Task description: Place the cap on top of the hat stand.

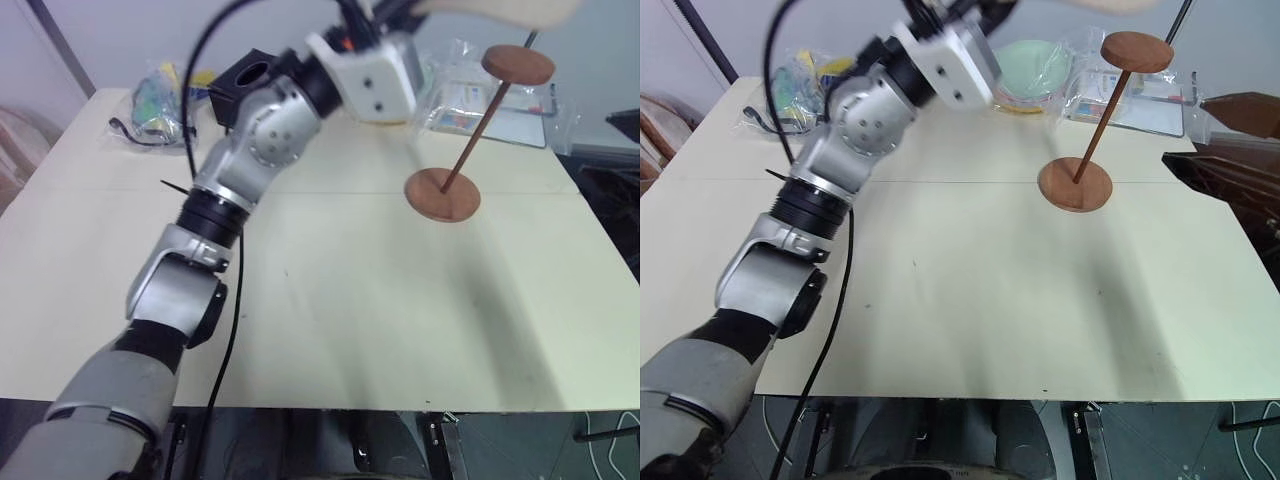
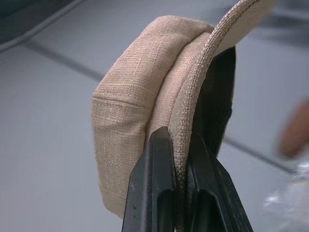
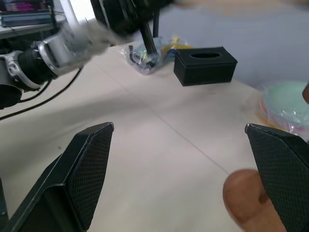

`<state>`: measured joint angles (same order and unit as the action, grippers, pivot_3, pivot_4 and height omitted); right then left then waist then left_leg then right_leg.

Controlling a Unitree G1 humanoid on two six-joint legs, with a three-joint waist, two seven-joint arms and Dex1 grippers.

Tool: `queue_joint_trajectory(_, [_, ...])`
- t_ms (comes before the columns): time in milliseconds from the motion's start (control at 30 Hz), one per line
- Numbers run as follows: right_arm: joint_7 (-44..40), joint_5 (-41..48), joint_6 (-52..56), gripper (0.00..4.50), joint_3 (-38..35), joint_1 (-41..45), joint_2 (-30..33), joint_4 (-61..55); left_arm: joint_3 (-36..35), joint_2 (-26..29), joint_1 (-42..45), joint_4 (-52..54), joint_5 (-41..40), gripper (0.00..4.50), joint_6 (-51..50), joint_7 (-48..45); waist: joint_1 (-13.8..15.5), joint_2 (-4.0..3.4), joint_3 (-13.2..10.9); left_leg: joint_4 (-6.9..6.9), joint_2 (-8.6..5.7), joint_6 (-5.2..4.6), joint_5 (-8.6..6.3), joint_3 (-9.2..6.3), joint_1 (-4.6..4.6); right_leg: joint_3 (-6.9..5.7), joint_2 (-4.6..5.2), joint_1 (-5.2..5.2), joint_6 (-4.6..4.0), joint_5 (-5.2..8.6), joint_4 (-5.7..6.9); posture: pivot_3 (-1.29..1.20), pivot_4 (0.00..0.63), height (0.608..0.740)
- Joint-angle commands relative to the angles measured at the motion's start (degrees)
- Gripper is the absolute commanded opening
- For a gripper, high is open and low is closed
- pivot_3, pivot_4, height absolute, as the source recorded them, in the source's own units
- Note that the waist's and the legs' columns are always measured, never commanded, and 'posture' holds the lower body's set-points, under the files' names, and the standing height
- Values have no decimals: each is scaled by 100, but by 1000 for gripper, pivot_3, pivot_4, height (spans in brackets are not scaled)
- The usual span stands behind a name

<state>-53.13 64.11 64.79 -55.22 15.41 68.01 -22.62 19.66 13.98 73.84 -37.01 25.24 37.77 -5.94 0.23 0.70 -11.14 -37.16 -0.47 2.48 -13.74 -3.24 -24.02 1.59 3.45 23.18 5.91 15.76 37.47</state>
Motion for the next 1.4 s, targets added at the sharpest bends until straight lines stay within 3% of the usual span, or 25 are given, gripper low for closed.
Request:
queue_joint_trajectory(33, [308,377,182,4500,-626,-147,-121,-357,332,-315,319,-902,563,41,236,554,20,1,0,-1,0,0,0,-3,0,-1,-1,-3,0,0,-1,0,150,740])
queue_joint_trajectory(267, [944,929,180,4500,-770,-348,-334,-566,1109,-1031,783,-2482,1585,41,566,1940,68,10,-6,-6,-7,-2,-1,-7,-13,-1,4,0,6,0,-5,0,150,740])
queue_joint_trajectory(433, [1246,1231,43,4500,-699,-452,-391,-633,1138,-1109,1296,-2950,1768,41,446,2709,35,11,-6,-5,-10,-2,-1,-7,-16,0,7,4,13,-2,-7,0,150,740])
queue_joint_trajectory(633, [1367,1261,-223,4500,-500,-535,-359,-607,1222,-1134,1580,-3208,1789,41,476,2884,53,11,-6,-2,-9,-2,-1,-6,-17,0,6,5,14,-1,-8,0,150,740])
queue_joint_trajectory(800, [1236,607,-568,4500,-170,-685,-215,-638,1404,-1063,1199,-3167,1842,41,726,2569,49,10,-6,-2,-11,-2,-1,-6,-16,0,7,5,15,0,-8,0,150,740])
queue_joint_trajectory(933, [1169,298,-756,4500,-28,-752,-191,-578,1434,-1062,1042,-3141,1814,1407,704,2359,51,11,-6,-3,-10,-2,-1,-6,-17,0,6,7,15,-1,-6,0,150,740])
queue_joint_trajectory(1133, [1129,-137,-1006,4500,215,-724,-169,-460,1397,-852,713,-2882,1630,4468,1211,1878,52,10,-6,-3,-11,-2,-1,-6,-17,0,7,6,14,-1,-7,0,150,740])
queue_joint_trajectory(1300, [1114,-439,-1101,4500,314,-750,-190,-377,1188,-262,261,-2211,1348,4468,1705,1384,33,8,-4,-3,-9,-2,-1,-6,-15,0,6,7,14,-1,-3,0,150,740])
queue_joint_trajectory(1400, [1061,-669,-1147,4500,281,-861,-225,-318,922,387,-341,-1380,618,4468,1909,447,29,4,-2,-2,-6,-2,-1,-3,-9,3,5,7,13,-1,2,0,150,740])
